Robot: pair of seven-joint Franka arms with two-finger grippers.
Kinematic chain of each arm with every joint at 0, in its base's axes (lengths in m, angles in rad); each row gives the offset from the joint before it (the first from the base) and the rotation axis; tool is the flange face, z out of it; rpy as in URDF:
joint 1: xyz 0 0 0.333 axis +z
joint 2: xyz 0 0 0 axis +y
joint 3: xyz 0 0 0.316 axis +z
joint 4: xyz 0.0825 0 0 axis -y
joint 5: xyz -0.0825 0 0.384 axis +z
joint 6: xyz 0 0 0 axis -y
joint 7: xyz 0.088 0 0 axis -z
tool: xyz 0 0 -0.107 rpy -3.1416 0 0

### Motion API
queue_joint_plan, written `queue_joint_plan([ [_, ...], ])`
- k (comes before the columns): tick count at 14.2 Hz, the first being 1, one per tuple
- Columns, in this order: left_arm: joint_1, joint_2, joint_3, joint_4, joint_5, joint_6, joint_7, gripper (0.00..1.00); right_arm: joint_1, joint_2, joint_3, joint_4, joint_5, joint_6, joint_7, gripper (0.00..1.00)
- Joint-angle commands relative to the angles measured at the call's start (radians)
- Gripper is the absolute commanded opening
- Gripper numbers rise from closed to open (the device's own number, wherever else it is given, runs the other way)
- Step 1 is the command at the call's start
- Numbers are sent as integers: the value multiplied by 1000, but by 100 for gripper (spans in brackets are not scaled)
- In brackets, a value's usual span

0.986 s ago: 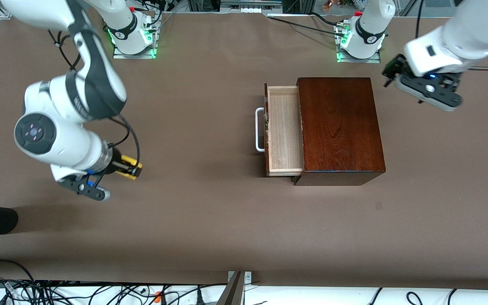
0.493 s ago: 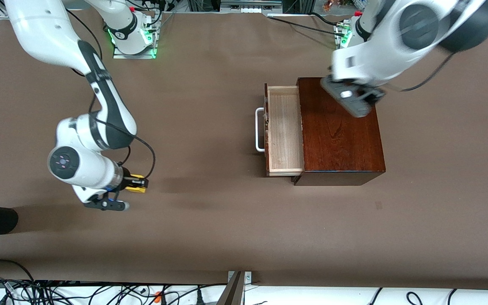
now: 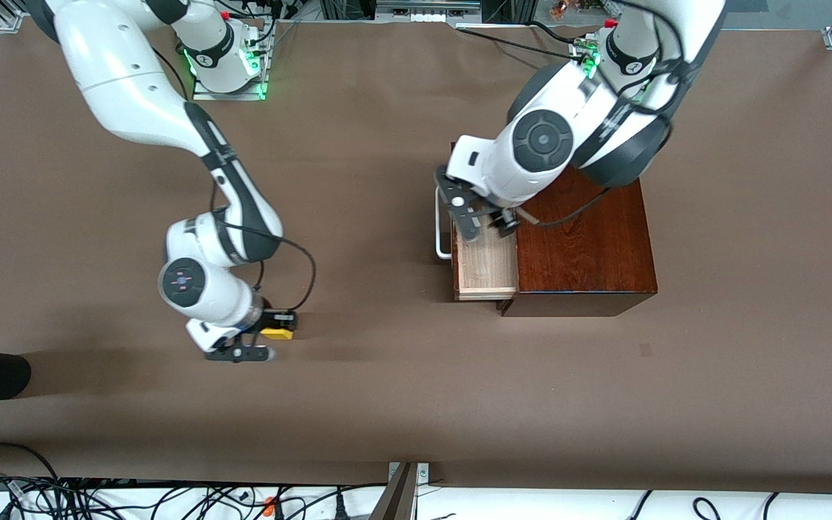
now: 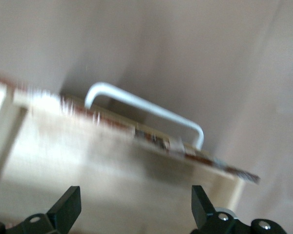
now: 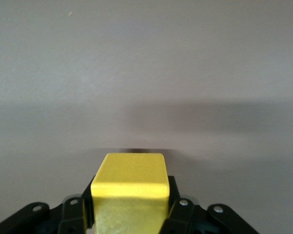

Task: Open drawer, take yellow block, close drawer
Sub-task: 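Carry the block away with the right gripper while the left gripper reaches the handle, then set the yellow block on the table with the right gripper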

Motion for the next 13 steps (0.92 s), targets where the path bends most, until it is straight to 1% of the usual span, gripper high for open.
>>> queue_joint_plan([
  [1,-38,66,3,45,18,118,191,100,10,10,-2,12,8,10,16,14],
  [3,-57,90,3,42,32,197,407,100,4,10,-5,12,4,9,7,15],
  [4,-60,96,2,36,50,211,483,100,-1,10,-6,12,1,7,1,15],
  [5,-63,103,2,30,58,215,497,100,-4,10,-8,12,-1,4,-1,15],
  [7,-109,126,5,22,75,227,494,100,-7,13,-17,12,-13,4,-5,16],
  [10,-138,139,5,-29,159,261,447,100,-8,13,-26,12,-21,3,-10,18],
  [11,-156,140,8,-36,179,262,419,100,-14,13,-28,12,-19,4,-18,30],
  [12,-169,152,7,-37,218,262,392,100,-16,16,-26,12,-18,6,-9,62],
  [13,-172,159,5,-37,248,262,365,100,-14,16,-28,12,-16,9,-1,100],
])
